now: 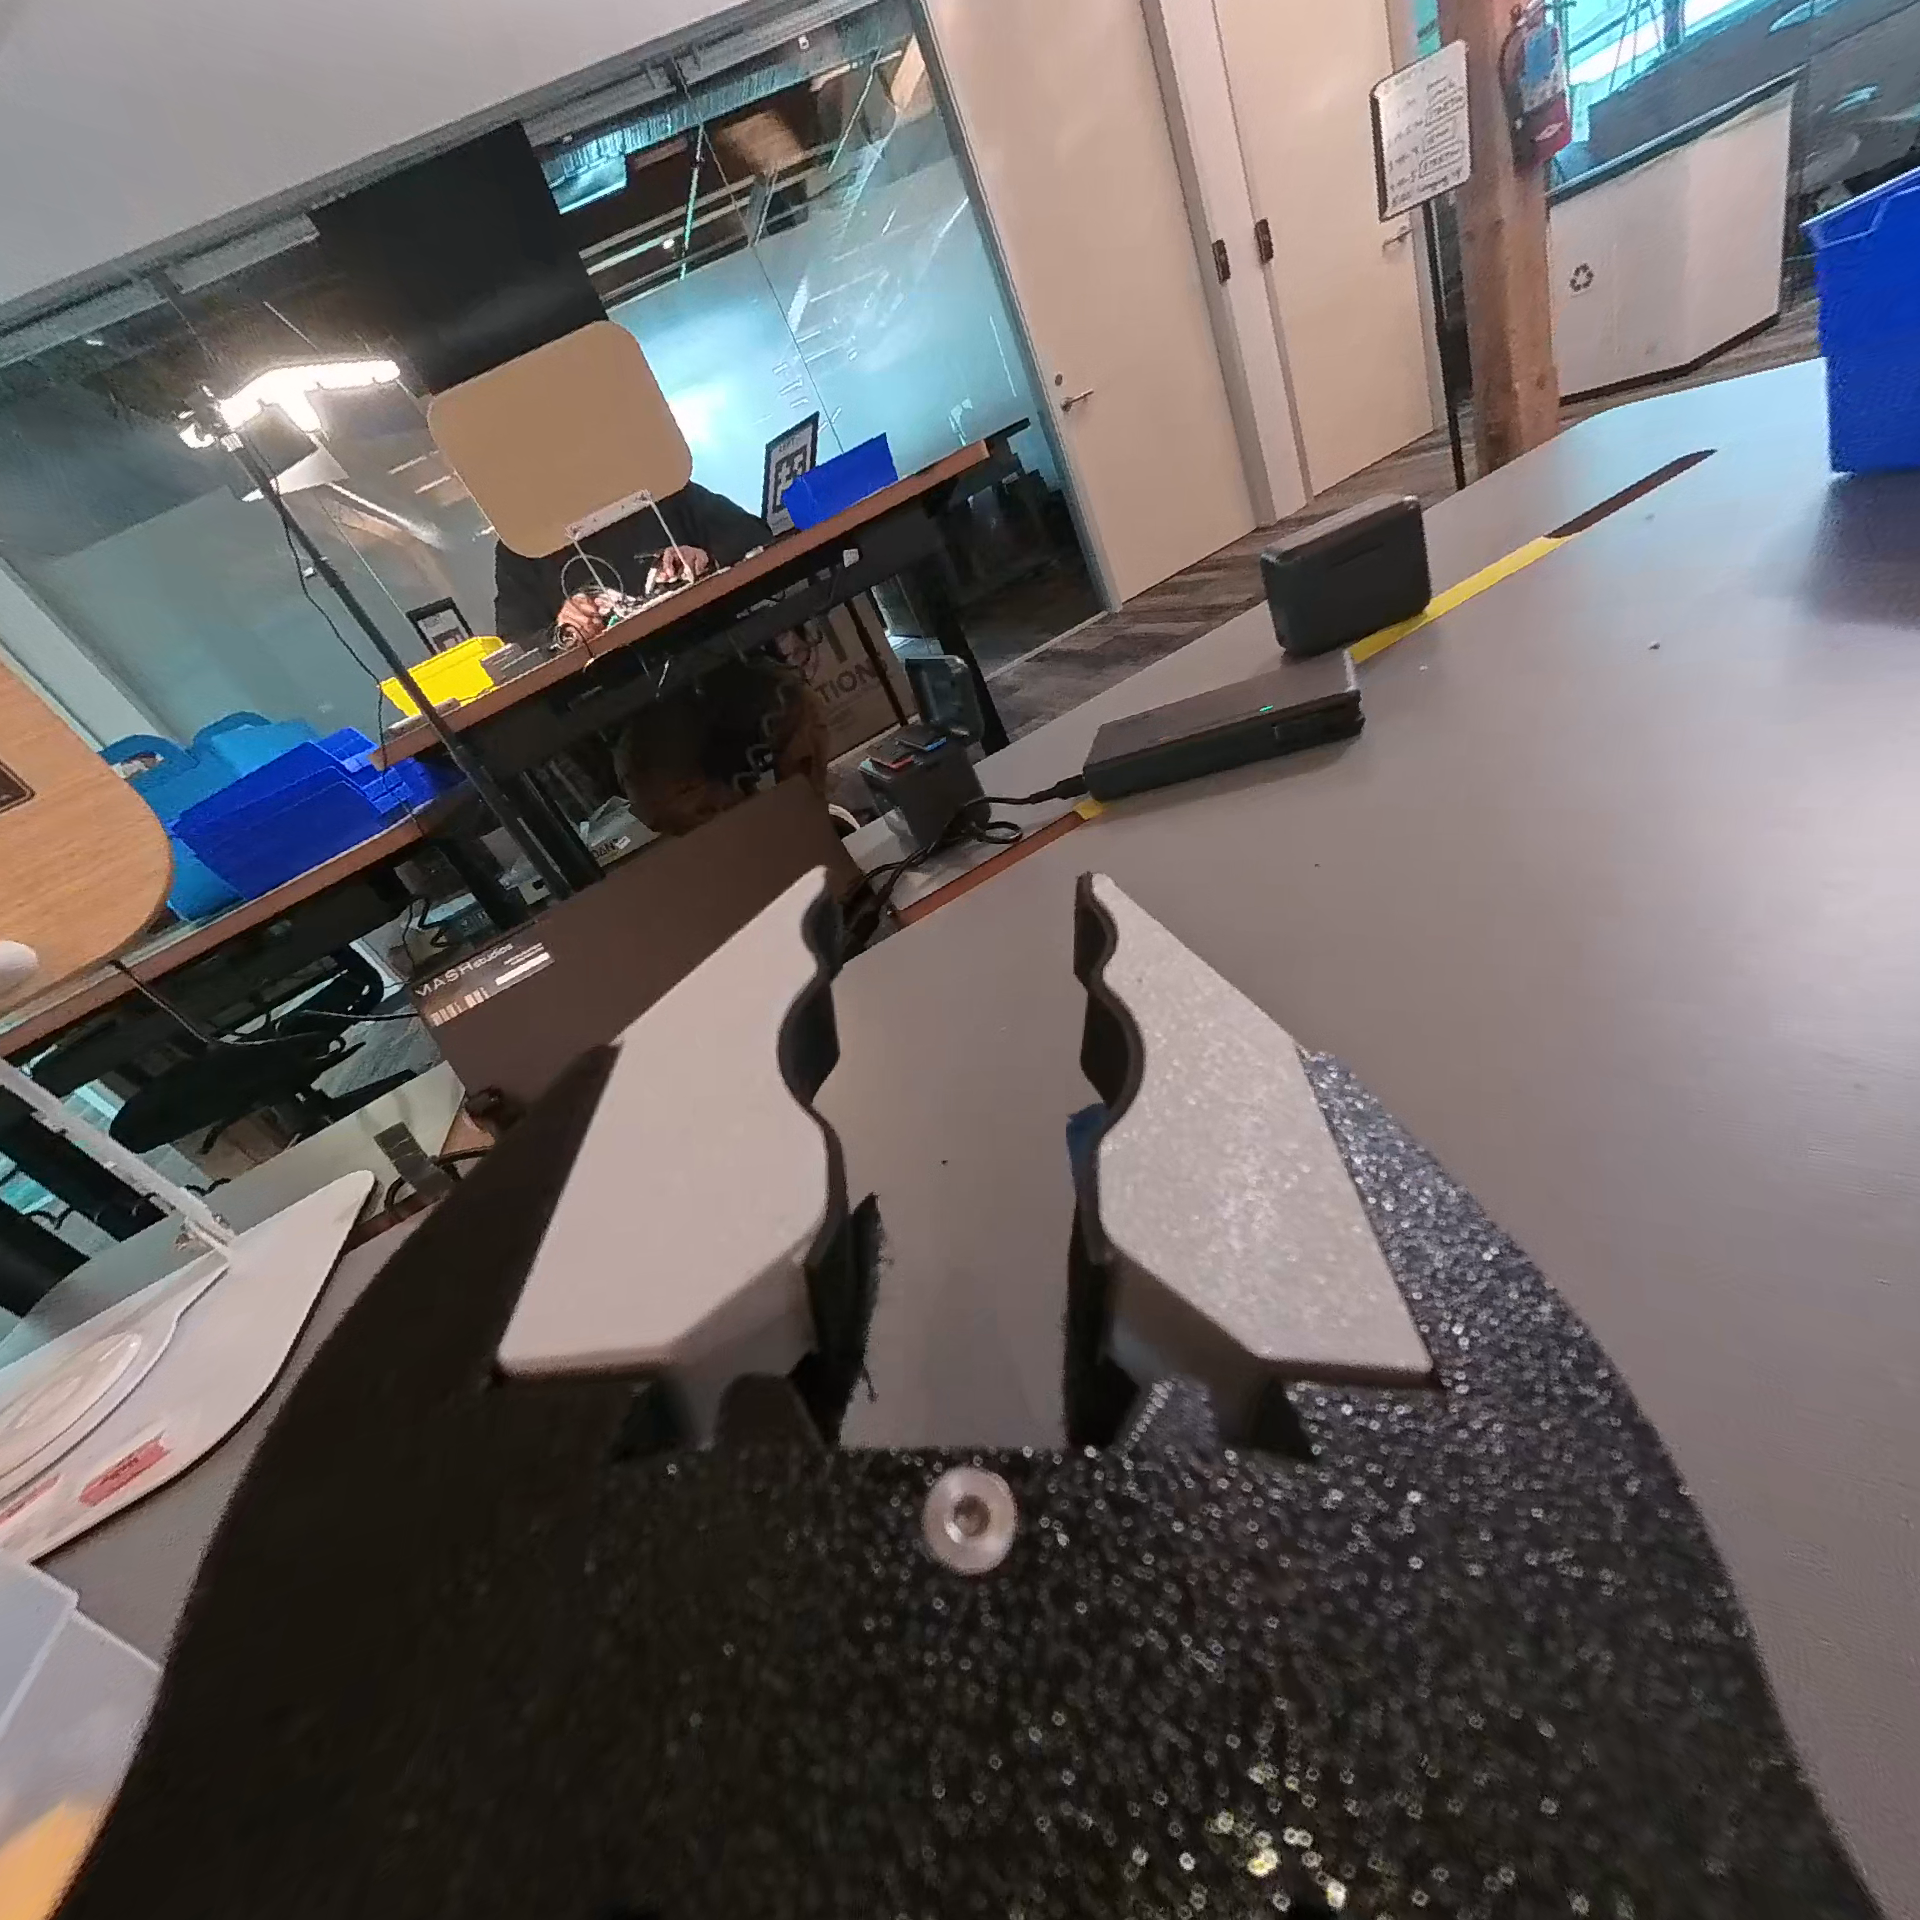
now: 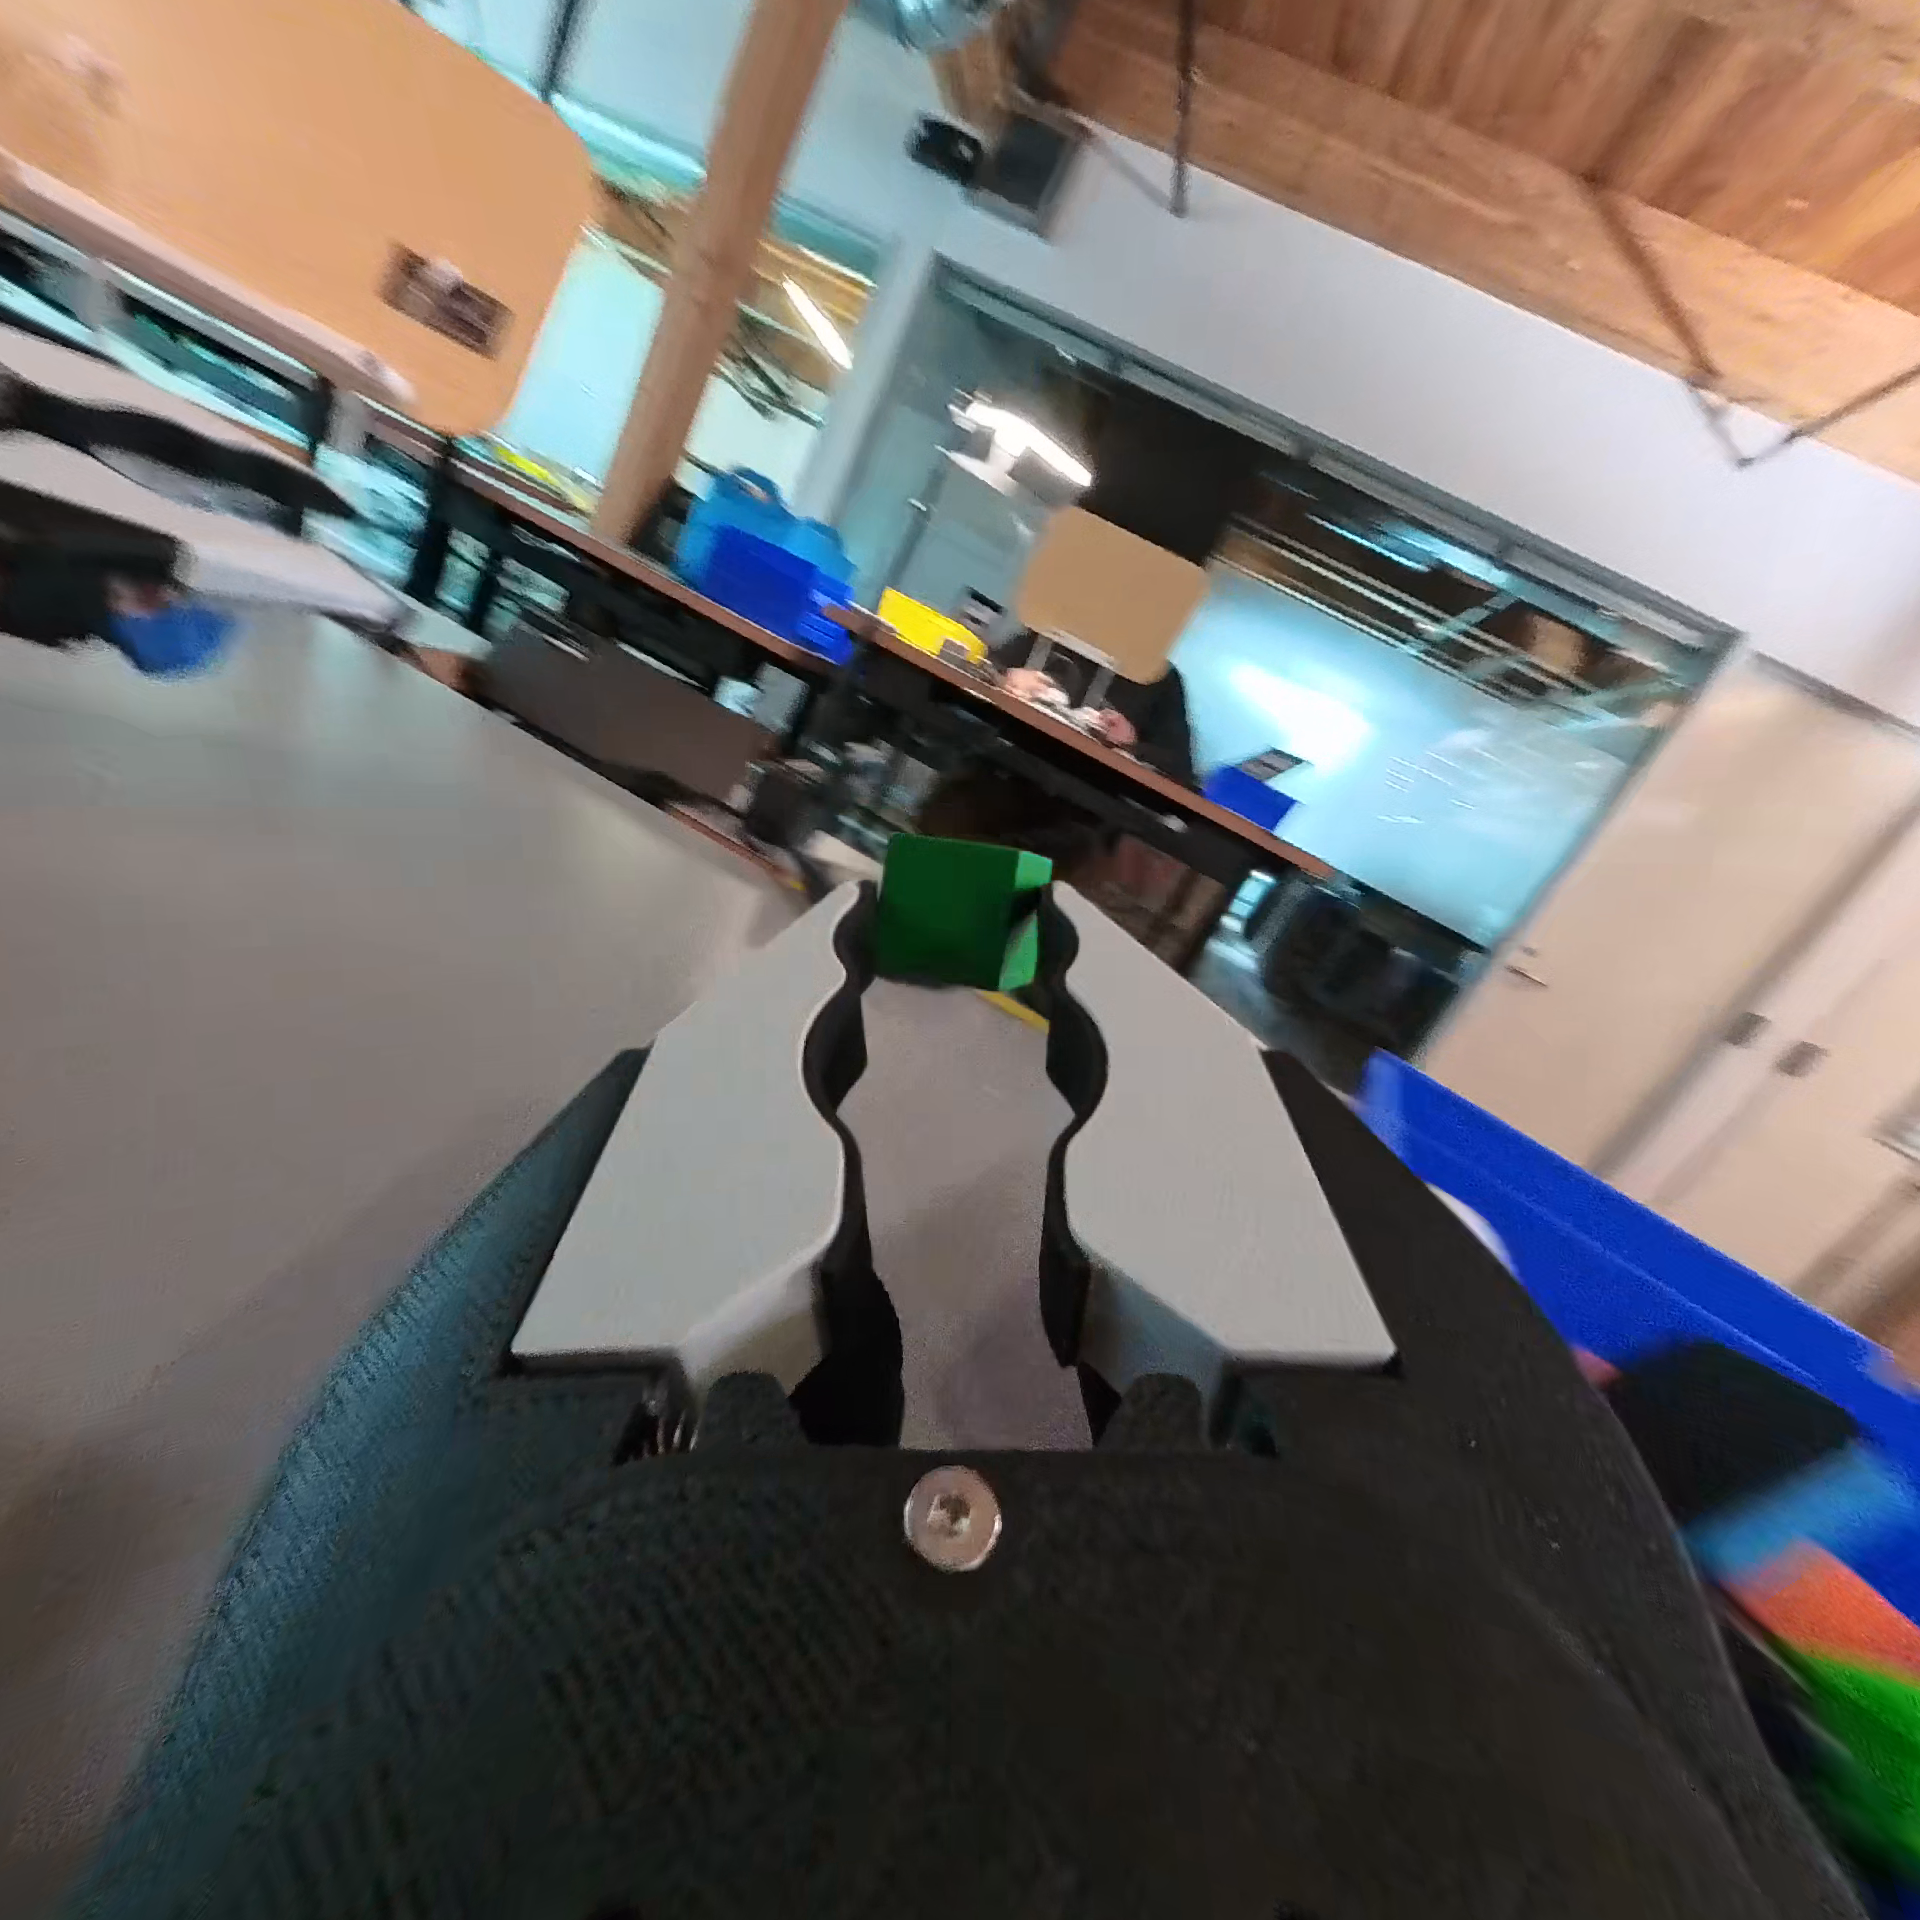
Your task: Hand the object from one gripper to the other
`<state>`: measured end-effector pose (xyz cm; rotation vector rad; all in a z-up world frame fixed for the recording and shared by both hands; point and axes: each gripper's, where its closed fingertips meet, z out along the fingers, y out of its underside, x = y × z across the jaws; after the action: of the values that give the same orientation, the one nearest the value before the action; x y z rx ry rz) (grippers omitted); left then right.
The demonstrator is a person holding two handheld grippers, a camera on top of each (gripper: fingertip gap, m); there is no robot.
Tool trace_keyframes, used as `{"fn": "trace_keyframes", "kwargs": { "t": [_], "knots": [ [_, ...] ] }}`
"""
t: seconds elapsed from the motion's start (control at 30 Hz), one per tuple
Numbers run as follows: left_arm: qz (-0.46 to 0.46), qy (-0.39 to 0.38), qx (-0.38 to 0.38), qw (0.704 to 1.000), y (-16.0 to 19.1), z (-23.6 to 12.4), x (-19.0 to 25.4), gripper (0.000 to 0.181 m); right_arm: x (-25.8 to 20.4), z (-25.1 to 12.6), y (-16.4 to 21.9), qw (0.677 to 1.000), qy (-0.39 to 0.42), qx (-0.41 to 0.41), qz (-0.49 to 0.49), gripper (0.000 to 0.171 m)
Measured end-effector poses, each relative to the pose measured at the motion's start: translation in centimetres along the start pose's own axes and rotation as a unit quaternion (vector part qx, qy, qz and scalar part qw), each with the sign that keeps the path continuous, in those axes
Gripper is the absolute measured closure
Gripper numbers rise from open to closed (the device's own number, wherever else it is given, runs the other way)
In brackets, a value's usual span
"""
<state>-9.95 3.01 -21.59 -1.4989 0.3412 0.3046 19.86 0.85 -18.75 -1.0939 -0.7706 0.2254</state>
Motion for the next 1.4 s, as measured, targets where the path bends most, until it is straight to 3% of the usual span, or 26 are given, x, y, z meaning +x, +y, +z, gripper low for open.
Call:
{"fn": "trace_keyframes", "kwargs": {
  "t": [0.17, 0.37, 0.6, 0.77, 0.87, 1.0, 1.13, 1.27, 1.4],
  "knots": [
    [0.000, 0.002, 0.004, 1.000, -0.1, -0.1, 0.1, 0.139, 8.1, -5.3, 1.8, 0.990, 0.130, -0.033, -0.038, 0.142],
    [-0.011, 0.003, 0.007, 1.000, -0.1, -0.2, 0.0, 0.140, 15.8, -7.6, 6.1, 0.960, 0.244, -0.123, -0.052, 0.141],
    [-0.010, 0.012, 0.000, 1.000, 0.1, 0.0, 0.2, 0.141, 18.4, -7.4, 9.7, 0.947, 0.252, -0.191, -0.050, 0.141],
    [-0.013, 0.012, 0.001, 1.000, 0.1, 0.0, 0.2, 0.141, 19.3, -7.1, 10.1, 0.952, 0.250, -0.177, -0.017, 0.141],
    [-0.014, 0.013, 0.003, 1.000, 0.0, 0.0, 0.2, 0.141, 19.6, -7.4, 10.0, 0.951, 0.258, -0.169, -0.006, 0.132],
    [-0.013, 0.012, 0.001, 1.000, 0.0, 0.1, 0.2, 0.141, 19.1, -7.1, 9.6, 0.954, 0.250, -0.166, -0.026, 0.131],
    [-0.016, 0.010, 0.005, 1.000, -0.1, 0.1, 0.2, 0.143, 16.4, -5.9, 6.0, 0.963, 0.229, -0.104, -0.097, 0.147],
    [-0.014, 0.017, 0.010, 1.000, -0.3, 0.2, 0.6, 0.145, 6.7, -1.6, 1.4, 0.991, 0.102, -0.017, -0.086, 0.153],
    [-0.021, 0.017, 0.017, 0.999, -0.6, 0.1, 0.5, 0.147, -3.0, 2.8, -1.6, 0.998, -0.024, 0.042, -0.030, 0.158]
  ]
}}
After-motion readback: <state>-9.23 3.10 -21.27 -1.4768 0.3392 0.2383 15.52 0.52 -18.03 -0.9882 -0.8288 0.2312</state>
